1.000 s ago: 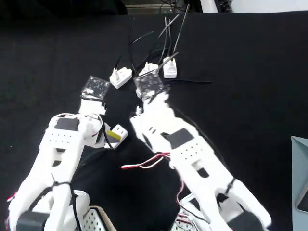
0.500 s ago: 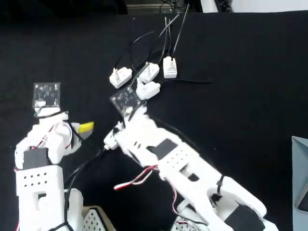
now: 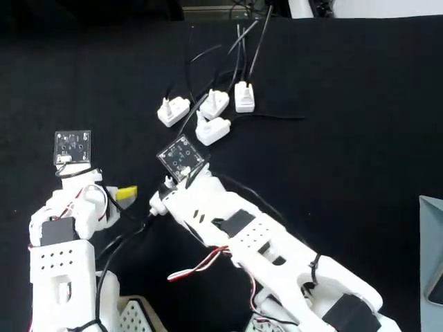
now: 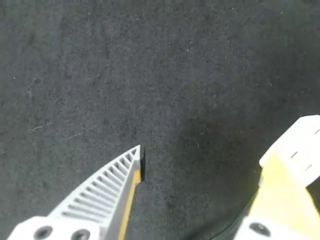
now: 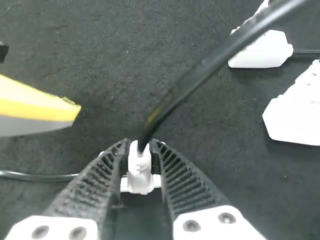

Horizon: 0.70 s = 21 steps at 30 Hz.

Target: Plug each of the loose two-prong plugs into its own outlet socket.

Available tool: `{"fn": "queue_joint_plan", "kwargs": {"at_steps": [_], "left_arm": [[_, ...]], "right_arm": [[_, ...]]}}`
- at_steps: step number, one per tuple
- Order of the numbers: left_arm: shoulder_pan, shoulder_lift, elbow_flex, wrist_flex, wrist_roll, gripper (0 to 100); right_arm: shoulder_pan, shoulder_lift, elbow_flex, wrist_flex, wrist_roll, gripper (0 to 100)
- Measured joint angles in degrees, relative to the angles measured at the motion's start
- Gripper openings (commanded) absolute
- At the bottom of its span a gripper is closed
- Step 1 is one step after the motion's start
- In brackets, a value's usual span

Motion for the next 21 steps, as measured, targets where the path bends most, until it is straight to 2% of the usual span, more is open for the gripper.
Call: {"fn": "queue_joint_plan", "kwargs": {"at_steps": [8, 13, 21], "left_arm": [[0.0, 0.0, 1.9, -2.1, 0.0, 36], [0.0, 0.0, 4.0, -5.1, 0.0, 36], [0.0, 0.0, 4.0, -5.3, 0.0, 36]], "right_arm": [[1.0, 0.2, 3.2, -6.8, 2.5, 1.1], [1.1, 0.2, 3.3, -7.4, 2.5, 1.1], [1.1, 6.3, 3.2, -9.4, 2.5, 1.1]]}}
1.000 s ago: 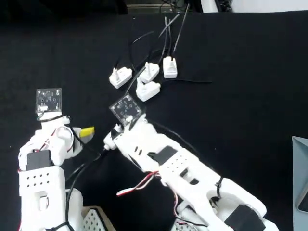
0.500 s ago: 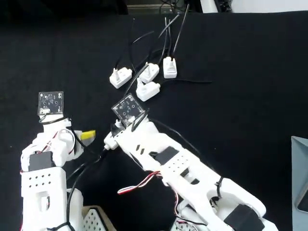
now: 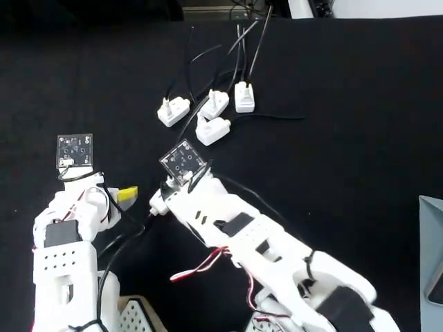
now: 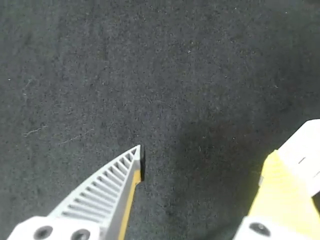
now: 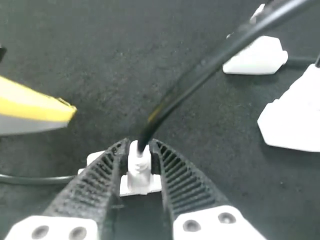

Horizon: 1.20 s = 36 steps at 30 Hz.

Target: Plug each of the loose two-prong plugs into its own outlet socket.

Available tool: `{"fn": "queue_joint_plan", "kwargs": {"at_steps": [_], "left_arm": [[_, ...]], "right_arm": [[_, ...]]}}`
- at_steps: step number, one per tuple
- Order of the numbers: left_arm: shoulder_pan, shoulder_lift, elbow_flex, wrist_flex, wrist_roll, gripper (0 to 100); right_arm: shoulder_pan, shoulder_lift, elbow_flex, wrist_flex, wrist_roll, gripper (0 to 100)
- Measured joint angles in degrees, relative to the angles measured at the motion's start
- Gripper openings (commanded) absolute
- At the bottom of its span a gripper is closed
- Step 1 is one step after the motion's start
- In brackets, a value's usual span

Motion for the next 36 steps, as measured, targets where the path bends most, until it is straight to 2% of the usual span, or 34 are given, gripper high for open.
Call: {"fn": "queue_joint_plan", "kwargs": {"at_steps": [5, 36], "left_arm": [[0.0, 0.0, 0.0, 0.0, 0.0, 36], [0.0, 0.0, 0.0, 0.0, 0.0, 36]], "right_arm": [[0.2, 3.7, -1.8, -1.6, 0.0, 1.1], [0.2, 3.7, -2.0, -1.6, 0.0, 1.1]]}}
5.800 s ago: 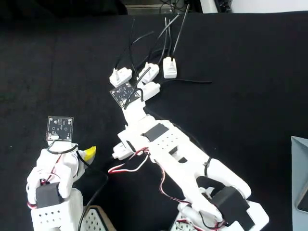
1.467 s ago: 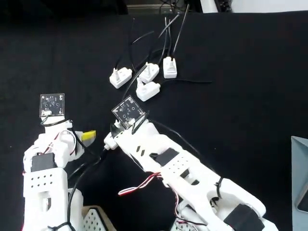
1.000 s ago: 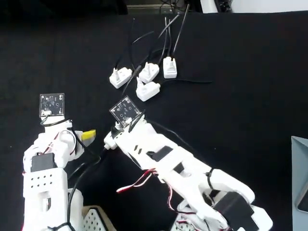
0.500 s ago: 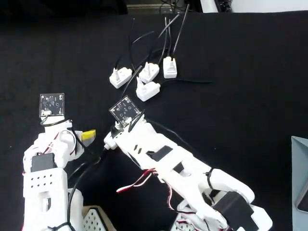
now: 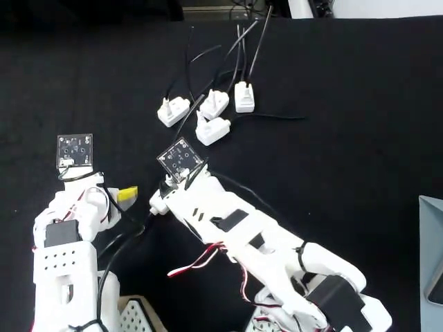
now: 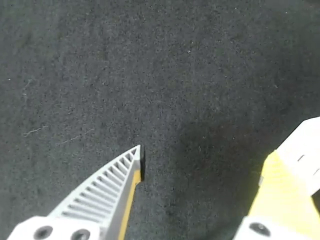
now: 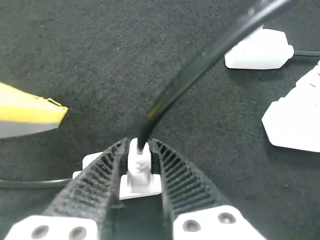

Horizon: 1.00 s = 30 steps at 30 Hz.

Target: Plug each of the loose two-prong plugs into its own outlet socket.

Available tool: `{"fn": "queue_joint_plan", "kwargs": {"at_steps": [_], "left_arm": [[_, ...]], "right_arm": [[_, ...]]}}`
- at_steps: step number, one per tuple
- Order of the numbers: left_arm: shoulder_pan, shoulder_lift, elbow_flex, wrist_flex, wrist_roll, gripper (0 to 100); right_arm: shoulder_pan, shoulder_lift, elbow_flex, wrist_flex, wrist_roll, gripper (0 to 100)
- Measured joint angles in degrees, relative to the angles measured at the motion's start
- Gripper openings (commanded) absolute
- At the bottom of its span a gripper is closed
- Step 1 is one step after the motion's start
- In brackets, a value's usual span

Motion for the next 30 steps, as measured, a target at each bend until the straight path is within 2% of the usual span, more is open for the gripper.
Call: {"fn": "queue_joint_plan", "kwargs": {"at_steps": [17, 24, 30], "left_arm": [[0.0, 0.0, 0.0, 0.0, 0.0, 36], [0.0, 0.0, 0.0, 0.0, 0.0, 36], [0.0, 0.0, 0.0, 0.0, 0.0, 36]], "right_arm": [[0.4, 0.2, 0.0, 0.0, 0.0, 1.1], [0.6, 5.3, -0.2, -6.2, 2.2, 1.1], [0.5, 5.9, -0.4, -6.8, 4.0, 1.1]]}}
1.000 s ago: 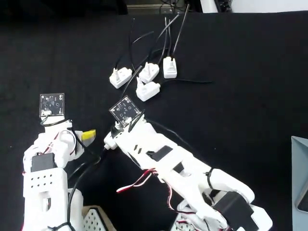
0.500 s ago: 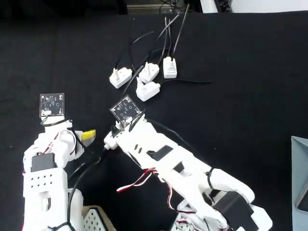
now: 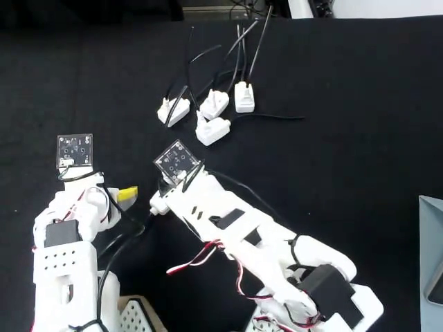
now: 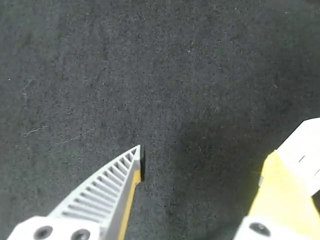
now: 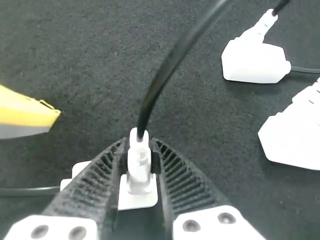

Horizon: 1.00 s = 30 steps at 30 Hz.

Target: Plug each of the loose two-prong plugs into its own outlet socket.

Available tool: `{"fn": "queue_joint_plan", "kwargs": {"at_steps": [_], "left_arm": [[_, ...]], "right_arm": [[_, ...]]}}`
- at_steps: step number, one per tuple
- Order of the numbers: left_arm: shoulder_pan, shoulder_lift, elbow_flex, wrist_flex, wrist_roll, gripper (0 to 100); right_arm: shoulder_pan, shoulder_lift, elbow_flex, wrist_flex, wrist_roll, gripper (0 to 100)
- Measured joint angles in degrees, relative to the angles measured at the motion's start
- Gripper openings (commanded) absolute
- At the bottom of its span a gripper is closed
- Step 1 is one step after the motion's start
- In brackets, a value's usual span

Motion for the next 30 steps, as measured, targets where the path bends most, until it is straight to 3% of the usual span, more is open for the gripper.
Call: {"fn": "queue_joint_plan", "kwargs": {"at_steps": [13, 23, 30], "left_arm": [[0.0, 0.0, 0.0, -0.4, 0.2, 36], [7.1, 0.0, -0.7, -14.6, 10.6, 36], [13.5, 0.0, 0.4, -22.2, 11.7, 36]], "right_arm": [[-0.2, -0.4, 1.0, -0.4, 3.9, 1.1], [0.1, -0.4, 1.0, -0.4, 3.9, 1.1], [0.3, -0.4, 1.1, -0.4, 3.9, 1.1]]}}
